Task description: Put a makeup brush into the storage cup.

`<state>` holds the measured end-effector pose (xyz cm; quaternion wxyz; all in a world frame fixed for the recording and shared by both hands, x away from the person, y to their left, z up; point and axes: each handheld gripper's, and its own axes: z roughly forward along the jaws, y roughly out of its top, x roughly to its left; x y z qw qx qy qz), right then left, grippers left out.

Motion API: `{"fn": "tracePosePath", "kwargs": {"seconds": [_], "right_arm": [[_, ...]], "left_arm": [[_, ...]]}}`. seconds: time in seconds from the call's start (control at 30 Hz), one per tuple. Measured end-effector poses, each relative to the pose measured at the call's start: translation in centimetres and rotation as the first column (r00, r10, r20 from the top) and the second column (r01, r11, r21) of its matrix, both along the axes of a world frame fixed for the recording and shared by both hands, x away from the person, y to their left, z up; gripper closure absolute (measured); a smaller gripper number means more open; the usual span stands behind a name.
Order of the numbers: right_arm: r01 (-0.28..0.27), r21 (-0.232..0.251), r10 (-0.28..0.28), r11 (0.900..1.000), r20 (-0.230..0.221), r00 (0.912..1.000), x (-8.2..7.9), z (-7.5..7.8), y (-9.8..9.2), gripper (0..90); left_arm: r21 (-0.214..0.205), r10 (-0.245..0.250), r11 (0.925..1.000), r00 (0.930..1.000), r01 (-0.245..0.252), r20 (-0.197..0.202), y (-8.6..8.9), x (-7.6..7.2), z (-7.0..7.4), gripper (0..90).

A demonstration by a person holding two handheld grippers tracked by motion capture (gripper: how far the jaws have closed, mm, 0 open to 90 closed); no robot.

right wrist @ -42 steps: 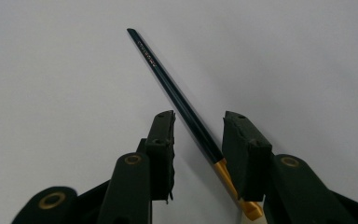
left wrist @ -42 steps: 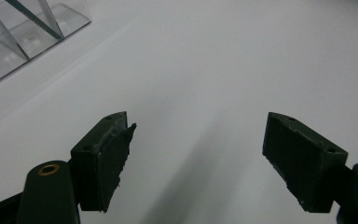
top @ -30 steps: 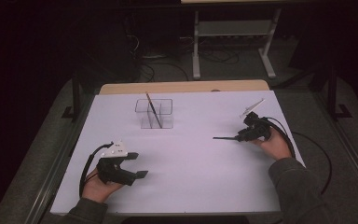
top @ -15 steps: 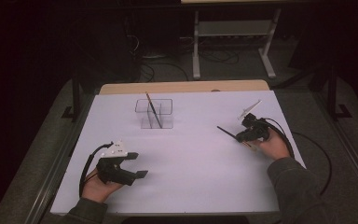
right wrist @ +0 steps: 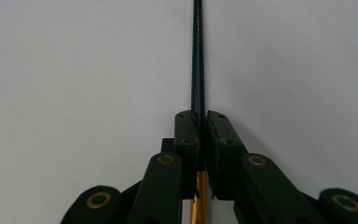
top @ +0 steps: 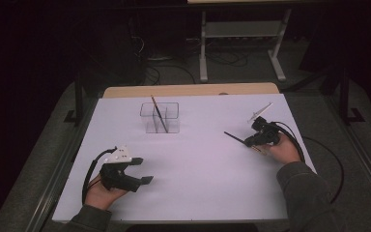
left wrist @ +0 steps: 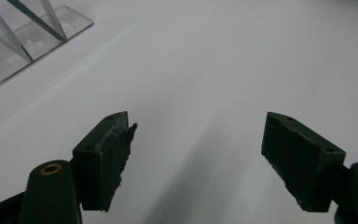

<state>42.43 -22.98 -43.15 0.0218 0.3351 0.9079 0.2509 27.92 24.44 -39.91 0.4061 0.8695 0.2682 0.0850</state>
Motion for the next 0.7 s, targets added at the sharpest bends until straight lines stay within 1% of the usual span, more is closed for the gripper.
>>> {"fn": "tracePosePath", "kwargs": {"seconds": [0.13, 0.3, 0.4, 0.53, 0.7], "right_arm": [[0.002, -0.007, -0.002, 1.0, -0.005, 1.0, 0.0, 0.1, 0.0, 82.6], [0.0, -0.001, 0.0, 1.0, 0.009, 1.0, -0.1, 0.5, 0.1, 82.6], [-0.009, -0.006, 0.009, 0.9999, 0.011, 0.9999, -0.3, 0.7, 0.2, 82.7], [-0.02, 0.008, 0.02, 0.9998, 0.008, 0.9998, -0.5, 1.1, 0.4, 82.6], [-0.045, 0.005, 0.045, 0.999, 0.012, 0.9989, -0.9, 1.4, 1.0, 82.6]], "left_arm": [[-0.005, 0.004, 1.0, 1.0, -0.004, 0.005, 0.0, -0.1, 0.1, 23.1], [-0.011, -0.001, 0.9999, 1.0, 0.001, 0.006, 0.0, -0.1, 0.2, 23.1], [-0.014, -0.002, 0.9999, 1.0, 0.002, 0.004, 0.0, -0.1, 0.2, 23.1], [-0.012, -0.004, 0.9999, 1.0, 0.004, 0.006, 0.0, -0.1, 0.2, 23.1], [-0.015, -0.002, 0.9999, 1.0, 0.002, 0.008, 0.0, -0.2, 0.3, 23.1]]}}
